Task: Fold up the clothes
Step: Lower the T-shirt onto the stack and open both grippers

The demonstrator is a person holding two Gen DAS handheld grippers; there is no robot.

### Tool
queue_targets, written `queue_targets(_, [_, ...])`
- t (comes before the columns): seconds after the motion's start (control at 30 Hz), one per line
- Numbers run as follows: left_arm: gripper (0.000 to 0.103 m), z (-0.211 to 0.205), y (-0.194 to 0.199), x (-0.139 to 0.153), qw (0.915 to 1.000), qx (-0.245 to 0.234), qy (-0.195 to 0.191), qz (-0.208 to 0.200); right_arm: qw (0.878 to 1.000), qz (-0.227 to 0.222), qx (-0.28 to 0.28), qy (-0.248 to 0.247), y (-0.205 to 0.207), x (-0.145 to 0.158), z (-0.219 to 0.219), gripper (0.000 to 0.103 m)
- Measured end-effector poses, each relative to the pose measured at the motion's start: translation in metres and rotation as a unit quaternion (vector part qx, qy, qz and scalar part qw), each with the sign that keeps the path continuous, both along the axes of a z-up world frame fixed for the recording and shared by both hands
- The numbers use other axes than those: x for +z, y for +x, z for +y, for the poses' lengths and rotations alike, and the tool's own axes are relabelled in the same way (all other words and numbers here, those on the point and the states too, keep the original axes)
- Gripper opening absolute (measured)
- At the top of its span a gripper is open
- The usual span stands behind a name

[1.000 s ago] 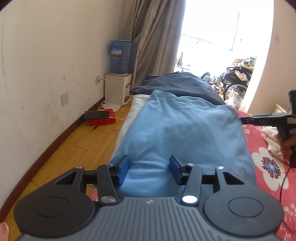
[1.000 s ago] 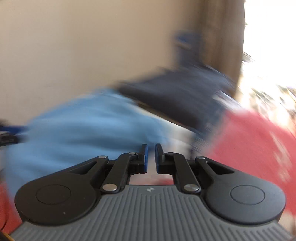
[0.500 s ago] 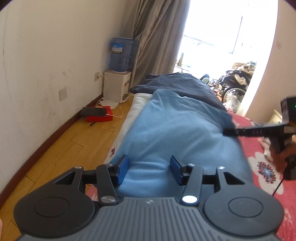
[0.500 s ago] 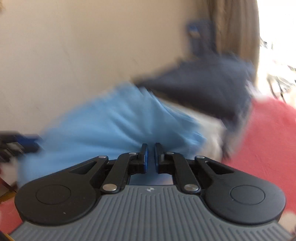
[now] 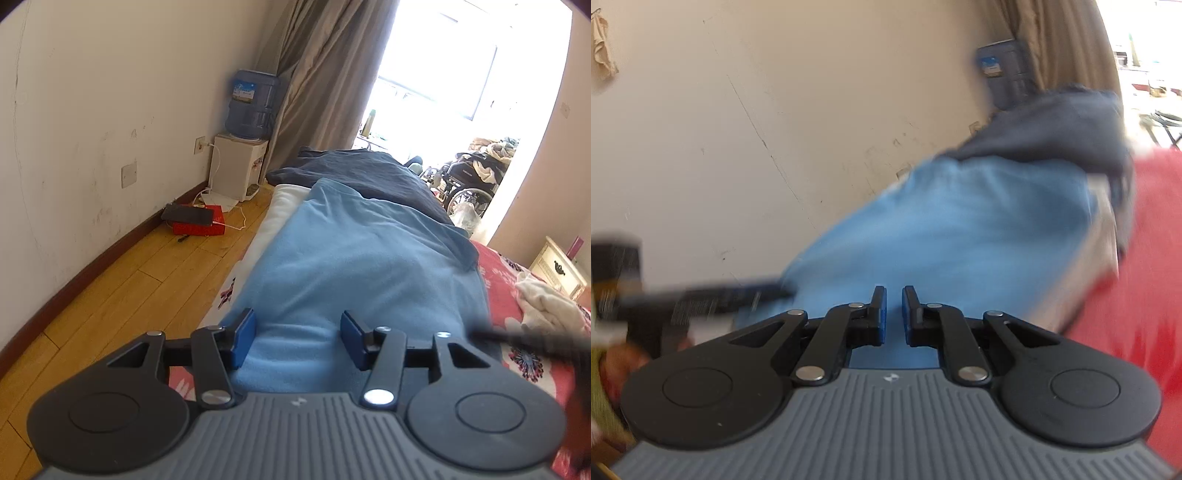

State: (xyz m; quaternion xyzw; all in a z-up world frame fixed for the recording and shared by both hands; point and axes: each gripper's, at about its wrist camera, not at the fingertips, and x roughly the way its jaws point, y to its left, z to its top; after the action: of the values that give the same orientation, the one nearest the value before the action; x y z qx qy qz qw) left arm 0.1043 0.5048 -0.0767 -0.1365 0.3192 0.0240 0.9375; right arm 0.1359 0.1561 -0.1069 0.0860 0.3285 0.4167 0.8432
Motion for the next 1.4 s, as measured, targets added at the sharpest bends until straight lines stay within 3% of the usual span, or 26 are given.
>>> queue_targets(0.13, [0.053,-0.005,0.003,0.003,0.9999,0.005,0.013,0.010,0.998,0.055,-0.021,-0.020,-0.057,-0.032,-0.008,0.010])
queue_targets(0.27, [0.054,-0.007,-0.002,0.017,0.9988,0.035,0.025,0.026,0.992,0.118,-0.039,-0.023,-0.099,-0.037,-0.029,0.010])
queue_targets(0.37, [0.057,-0.002,-0.030,0.037,0.9980,0.060,0.015,0.015,0.986,0.156,-0.053,-0.024,-0.128,-0.037,-0.043,0.010])
queue_targets(0.6, [0.062,0.010,-0.107,0.068,0.9965,0.078,0.030,-0.004,0.988,0.132,-0.080,-0.017,-0.165,-0.012,-0.069,0.016])
queue_targets(0.83, [0.061,0.028,-0.126,0.075,0.9970,0.072,-0.026,-0.009,0.988,0.123,-0.089,0.011,-0.157,0.008,-0.067,0.027])
queue_targets(0.97, [0.061,0.024,-0.109,0.069,0.9986,0.049,-0.002,-0.019,0.994,0.077,-0.078,0.004,-0.124,0.035,-0.056,0.030])
queue_targets(1.07, [0.061,0.022,-0.087,0.061,0.9990,0.032,0.016,-0.027,0.998,0.028,-0.059,0.002,-0.074,0.061,-0.037,0.033])
queue_targets(1.2, [0.061,0.022,-0.052,0.045,0.9991,-0.009,0.039,-0.015,0.999,-0.037,-0.003,-0.016,0.011,0.083,0.013,0.050])
queue_targets(1.3, [0.061,0.024,-0.031,0.030,0.9978,-0.041,0.052,0.005,0.996,-0.051,0.055,-0.044,0.075,0.086,0.058,0.058])
queue_targets(1.4, [0.058,0.026,-0.022,0.015,0.9958,-0.068,0.056,0.022,0.992,-0.056,0.088,-0.069,0.129,0.080,0.097,0.059])
